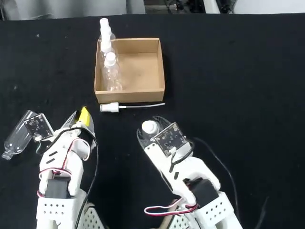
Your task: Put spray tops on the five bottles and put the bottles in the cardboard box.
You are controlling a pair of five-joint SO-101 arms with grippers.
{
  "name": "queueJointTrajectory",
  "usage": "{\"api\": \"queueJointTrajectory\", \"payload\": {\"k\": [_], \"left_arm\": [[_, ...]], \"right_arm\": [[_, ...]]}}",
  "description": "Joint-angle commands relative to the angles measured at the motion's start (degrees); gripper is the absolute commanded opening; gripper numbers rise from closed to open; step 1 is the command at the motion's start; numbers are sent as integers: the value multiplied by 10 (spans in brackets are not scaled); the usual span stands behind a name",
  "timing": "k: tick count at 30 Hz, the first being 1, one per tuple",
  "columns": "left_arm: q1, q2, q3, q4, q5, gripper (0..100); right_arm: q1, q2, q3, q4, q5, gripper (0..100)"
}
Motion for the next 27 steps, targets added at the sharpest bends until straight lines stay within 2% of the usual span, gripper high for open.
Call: {"api": "queueJointTrajectory", "payload": {"k": [1,3,9,15,27], "left_arm": [[-6,-4,14,2,2,61],[-6,-4,14,2,2,23],[-7,-4,14,2,2,38],[-7,-4,14,3,2,38],[-6,-4,14,3,1,42]], "right_arm": [[14,-55,-3,-17,-4,54],[14,-55,-9,-15,-4,54],[18,-54,-34,-11,-4,53],[75,-49,-94,-12,-4,53],[76,-34,-233,-18,1,53]]}}
